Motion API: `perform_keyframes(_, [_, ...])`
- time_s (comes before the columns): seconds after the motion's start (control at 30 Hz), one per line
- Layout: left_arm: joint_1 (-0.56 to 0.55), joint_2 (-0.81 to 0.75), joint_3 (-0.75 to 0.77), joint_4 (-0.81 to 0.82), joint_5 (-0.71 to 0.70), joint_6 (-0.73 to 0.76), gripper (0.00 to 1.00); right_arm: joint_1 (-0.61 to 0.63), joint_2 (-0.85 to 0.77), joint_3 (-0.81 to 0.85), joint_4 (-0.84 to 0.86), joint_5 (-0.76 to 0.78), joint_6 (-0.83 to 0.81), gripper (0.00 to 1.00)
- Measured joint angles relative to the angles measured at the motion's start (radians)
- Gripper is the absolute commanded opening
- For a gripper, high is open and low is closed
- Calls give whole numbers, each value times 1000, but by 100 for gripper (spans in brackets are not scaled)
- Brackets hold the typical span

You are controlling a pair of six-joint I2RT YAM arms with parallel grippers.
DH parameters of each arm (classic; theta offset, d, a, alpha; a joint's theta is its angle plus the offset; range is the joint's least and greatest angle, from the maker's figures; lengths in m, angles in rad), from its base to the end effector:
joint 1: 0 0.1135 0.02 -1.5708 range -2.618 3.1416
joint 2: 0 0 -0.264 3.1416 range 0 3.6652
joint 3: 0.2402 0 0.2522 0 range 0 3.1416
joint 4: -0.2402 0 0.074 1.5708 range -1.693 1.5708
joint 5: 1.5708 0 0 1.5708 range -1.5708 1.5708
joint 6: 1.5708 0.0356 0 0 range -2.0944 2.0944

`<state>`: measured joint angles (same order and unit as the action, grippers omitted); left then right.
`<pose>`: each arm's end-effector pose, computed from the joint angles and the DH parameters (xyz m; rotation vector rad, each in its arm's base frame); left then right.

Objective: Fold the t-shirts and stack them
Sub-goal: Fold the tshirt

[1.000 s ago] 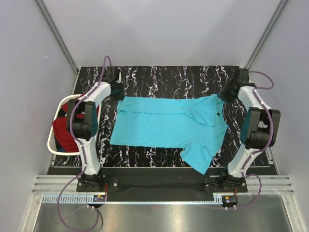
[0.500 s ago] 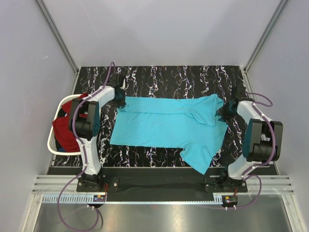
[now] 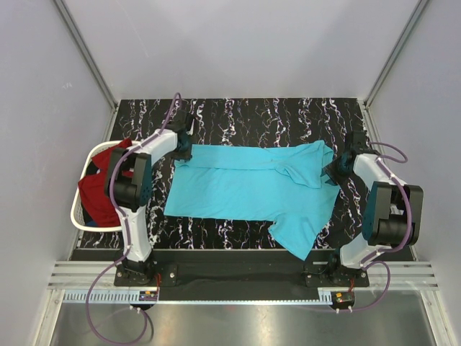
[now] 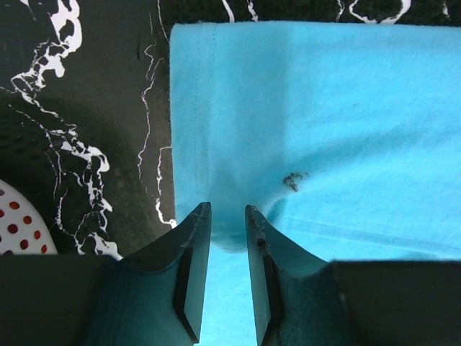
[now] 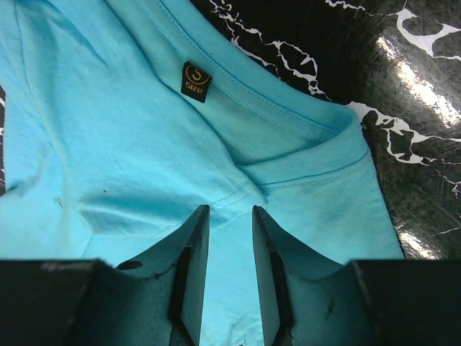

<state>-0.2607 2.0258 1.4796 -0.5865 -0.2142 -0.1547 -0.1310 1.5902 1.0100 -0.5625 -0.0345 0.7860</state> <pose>0.4103 -0.1016 0.1762 0.0775 2.6656 0.1581 0.3059 -0.0391 0.1937 1.2024 2.4593 0.2361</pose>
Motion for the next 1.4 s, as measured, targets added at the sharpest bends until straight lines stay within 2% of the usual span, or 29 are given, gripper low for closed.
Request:
perform_keyframes(0.17, [-35,-92,0,-2,108,-19,33,0,0,-11,0,9,1,37])
perform_keyframes(0.27, [-112,-177,-4,68,252,-86,33,0,0,-21,7,21,5,37])
perform_keyframes(0.43, [-249,-228,-77,339,500,-277,35,1,3,-41,27,23,3,37])
perform_keyframes(0.6, [-308,-109,-141,641,642,-571,39,8,13,-58,66,23,-1,37])
perform_keyframes(0.8, [-376,35,-173,851,634,-818,40,13,16,-89,99,14,0,37])
perform_keyframes(0.97, [-473,112,-136,895,607,-907,40,16,25,-110,110,14,0,33])
perform_keyframes(1.1, [-531,147,-83,895,572,-926,40,17,25,-118,127,14,-5,15])
perform_keyframes(1.13, [-540,150,-77,895,563,-927,40,17,25,-121,131,14,-5,5])
perform_keyframes(1.17, [-546,152,-73,895,551,-929,40,17,25,-123,134,14,-8,1])
perform_keyframes(1.4, [-558,196,-37,895,496,-950,40,17,22,-131,154,2,-14,0])
